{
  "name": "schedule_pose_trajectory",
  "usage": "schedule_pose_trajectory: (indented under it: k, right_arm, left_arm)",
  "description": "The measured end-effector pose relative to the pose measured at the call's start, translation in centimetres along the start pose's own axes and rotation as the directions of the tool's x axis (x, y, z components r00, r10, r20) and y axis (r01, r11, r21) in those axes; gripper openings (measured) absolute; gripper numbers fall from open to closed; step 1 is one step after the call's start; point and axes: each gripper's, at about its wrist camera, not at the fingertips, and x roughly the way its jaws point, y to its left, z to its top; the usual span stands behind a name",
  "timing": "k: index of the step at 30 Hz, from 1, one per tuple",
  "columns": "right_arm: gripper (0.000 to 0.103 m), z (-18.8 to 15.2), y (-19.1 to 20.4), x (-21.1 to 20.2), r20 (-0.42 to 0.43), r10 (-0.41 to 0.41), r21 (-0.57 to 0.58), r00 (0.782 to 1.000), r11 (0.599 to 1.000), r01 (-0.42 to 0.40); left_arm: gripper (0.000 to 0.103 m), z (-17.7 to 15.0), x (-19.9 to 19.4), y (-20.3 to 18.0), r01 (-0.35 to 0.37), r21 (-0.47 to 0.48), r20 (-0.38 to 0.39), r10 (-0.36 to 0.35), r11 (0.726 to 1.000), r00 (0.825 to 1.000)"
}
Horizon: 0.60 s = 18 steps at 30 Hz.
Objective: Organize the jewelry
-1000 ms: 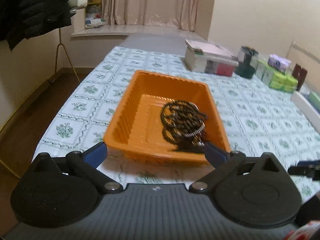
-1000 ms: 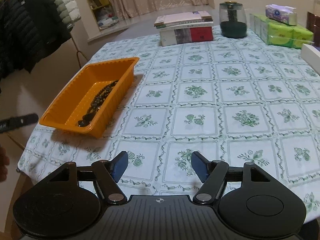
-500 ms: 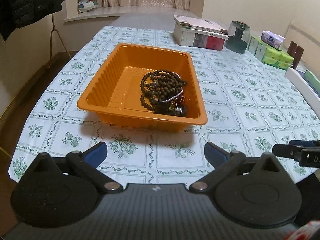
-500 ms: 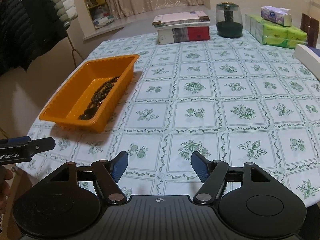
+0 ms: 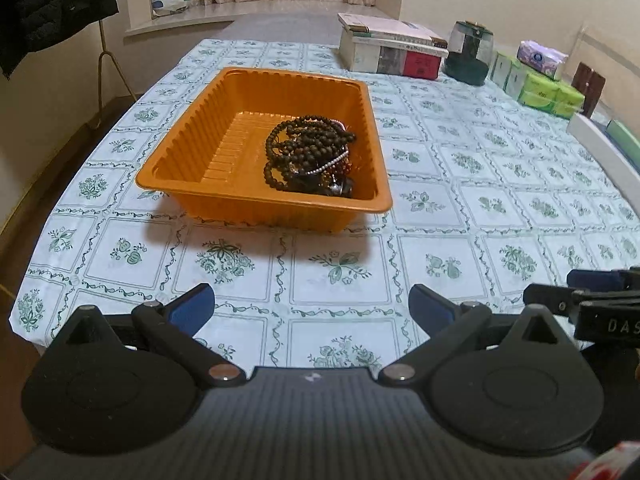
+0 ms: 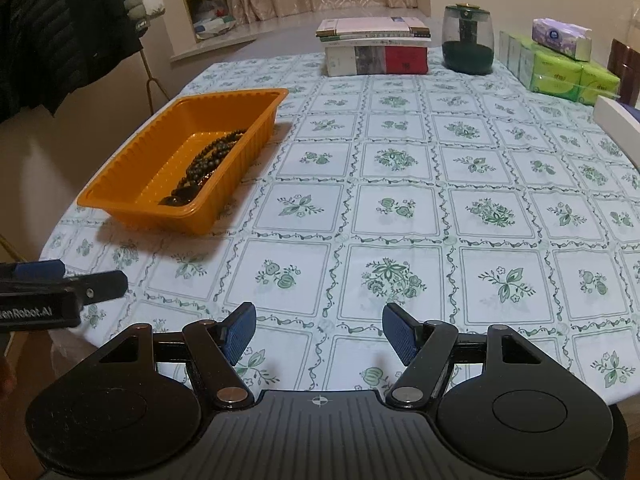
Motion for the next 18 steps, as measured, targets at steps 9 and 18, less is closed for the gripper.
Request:
schedule_pose_trajectory:
  k: [9,18]
  right_arm:
    - [0.07,0.13,-0.05,-0.04,0.004,-0.005,0.01,1.0,1.0,0.005]
    - [0.07,0.13,0.13,0.23,-0.004,-0.008,0.009,1.0,1.0,0.008]
  left_arm:
    - [0.102,-0.49,0.51,-0.72,-0.014,0.024,-0.021,0.014,1.0,1.0]
    - [0.102,-0.62,0.74,-0.78,-0.021,0.033,-0.021,0.022,0.999,1.0]
